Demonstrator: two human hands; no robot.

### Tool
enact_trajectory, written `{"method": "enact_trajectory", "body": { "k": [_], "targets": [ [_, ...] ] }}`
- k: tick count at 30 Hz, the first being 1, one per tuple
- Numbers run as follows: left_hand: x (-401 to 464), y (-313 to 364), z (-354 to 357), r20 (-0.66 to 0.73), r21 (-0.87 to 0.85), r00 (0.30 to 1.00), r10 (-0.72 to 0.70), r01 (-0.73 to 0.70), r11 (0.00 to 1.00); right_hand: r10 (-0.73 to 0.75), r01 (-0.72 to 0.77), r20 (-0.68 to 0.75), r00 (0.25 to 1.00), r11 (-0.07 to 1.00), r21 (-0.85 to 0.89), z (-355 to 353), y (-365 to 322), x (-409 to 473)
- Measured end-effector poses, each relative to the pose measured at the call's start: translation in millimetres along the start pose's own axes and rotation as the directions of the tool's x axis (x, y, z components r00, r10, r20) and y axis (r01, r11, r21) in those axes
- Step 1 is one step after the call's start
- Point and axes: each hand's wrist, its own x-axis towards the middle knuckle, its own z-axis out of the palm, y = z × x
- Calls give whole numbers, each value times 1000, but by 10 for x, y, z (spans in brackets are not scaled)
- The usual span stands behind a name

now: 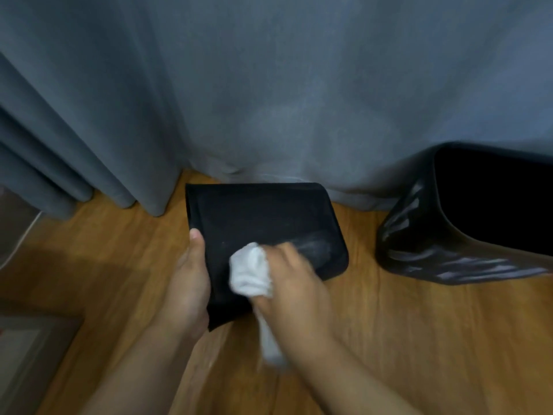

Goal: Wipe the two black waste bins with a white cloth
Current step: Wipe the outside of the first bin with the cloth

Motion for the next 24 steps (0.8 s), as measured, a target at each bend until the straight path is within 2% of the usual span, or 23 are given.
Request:
{"method": "enact_trajectory", "body": {
  "k": [2, 4, 6, 9, 12, 14, 17, 18, 19, 21, 24],
  "targets": [
    [3, -1, 12, -4, -8, 999, 41, -41, 999, 192, -192, 27, 981, 981, -13, -95, 283, 99],
    [6, 10, 46, 15, -18, 999, 47, -47, 999, 300, -302, -59, 952, 953, -28, -151, 428, 183],
    [25, 41, 81, 13, -16, 999, 40, -40, 999, 255, -257, -77, 964, 966, -16, -150, 304, 198],
    [56, 26, 45, 12, -53, 1000, -22, 22, 998, 75, -84, 93, 993, 992, 96, -69, -152, 85],
    [-3, -62, -3, 78, -75, 995, -59, 65, 995, -57, 52, 56, 997, 995, 80, 35, -270, -15],
    [1, -76, -11, 84, -78, 995, -54, 61, 995, -42, 42, 35, 998, 999, 14, 48, -96, 27],
    [23, -45, 30, 29, -97, 999, -37, 40, 995, 162, -162, -16, 987, 987, -7, -29, 151, 151],
    [31, -24, 47, 21, -100, 999, -41, 43, 994, 165, -166, -59, 985, 986, -19, -46, 163, 171],
    [31, 2, 60, 18, -103, 999, -45, 47, 994, 142, -143, -59, 988, 990, -14, -51, 128, 171],
    [44, 49, 64, 32, -87, 998, -54, 57, 995, 59, -61, 29, 998, 997, 49, -24, -31, 91],
    [37, 72, 75, 60, -143, 987, -146, 153, 978, -103, 97, 62, 993, 990, 99, 4, -194, -107]
  ]
}}
